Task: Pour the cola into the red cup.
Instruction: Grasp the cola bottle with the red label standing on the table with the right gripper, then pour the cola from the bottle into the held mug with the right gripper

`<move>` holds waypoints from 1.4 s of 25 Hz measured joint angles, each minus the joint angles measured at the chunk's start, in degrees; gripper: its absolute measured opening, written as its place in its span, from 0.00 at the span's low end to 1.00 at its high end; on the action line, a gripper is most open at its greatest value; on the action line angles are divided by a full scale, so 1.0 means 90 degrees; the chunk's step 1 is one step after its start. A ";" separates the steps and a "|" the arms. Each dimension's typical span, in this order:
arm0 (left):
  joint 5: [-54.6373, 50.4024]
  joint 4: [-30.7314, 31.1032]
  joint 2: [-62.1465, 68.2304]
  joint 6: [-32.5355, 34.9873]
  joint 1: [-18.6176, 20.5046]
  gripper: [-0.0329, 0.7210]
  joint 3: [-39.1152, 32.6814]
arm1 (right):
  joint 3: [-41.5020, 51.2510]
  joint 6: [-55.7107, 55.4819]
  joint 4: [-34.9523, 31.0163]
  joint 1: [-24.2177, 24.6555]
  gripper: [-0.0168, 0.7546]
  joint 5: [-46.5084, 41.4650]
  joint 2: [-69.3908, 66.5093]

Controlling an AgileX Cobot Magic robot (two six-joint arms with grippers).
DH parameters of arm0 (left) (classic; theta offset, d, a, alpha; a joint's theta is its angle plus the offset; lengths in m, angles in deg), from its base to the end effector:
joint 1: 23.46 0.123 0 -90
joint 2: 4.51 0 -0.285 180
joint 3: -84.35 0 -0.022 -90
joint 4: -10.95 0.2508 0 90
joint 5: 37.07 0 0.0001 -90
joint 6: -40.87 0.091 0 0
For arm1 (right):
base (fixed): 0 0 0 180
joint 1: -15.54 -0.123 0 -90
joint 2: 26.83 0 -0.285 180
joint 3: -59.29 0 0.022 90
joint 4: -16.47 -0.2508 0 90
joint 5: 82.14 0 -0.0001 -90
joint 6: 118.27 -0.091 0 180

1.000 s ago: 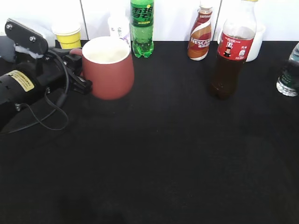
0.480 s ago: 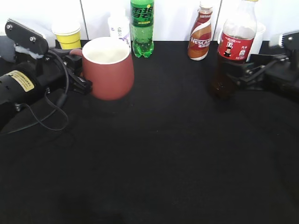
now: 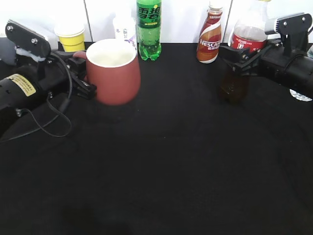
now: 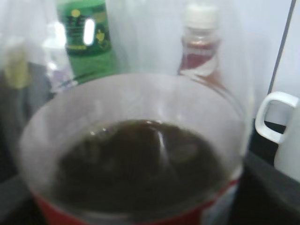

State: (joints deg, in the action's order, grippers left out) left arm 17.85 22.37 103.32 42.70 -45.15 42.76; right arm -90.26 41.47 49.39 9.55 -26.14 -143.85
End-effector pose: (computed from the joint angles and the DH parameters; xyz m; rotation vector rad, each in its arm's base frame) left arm 0.2949 -0.1332 0.1816 0.5521 1.5728 -0.3101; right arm 0.3574 0.0787 0.1683 -0.4335 1.6337 0.4749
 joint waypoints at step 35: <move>-0.1297 0.0844 0.0000 -0.0816 -0.2158 0.14 0.1415 | 0.0036 0.5453 0.2573 0.0001 0.67 -0.0867 0.2500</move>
State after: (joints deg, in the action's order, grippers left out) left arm 6.18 29.96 103.32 35.36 -64.57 55.50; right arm -89.94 90.55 72.55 9.55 -33.94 -121.35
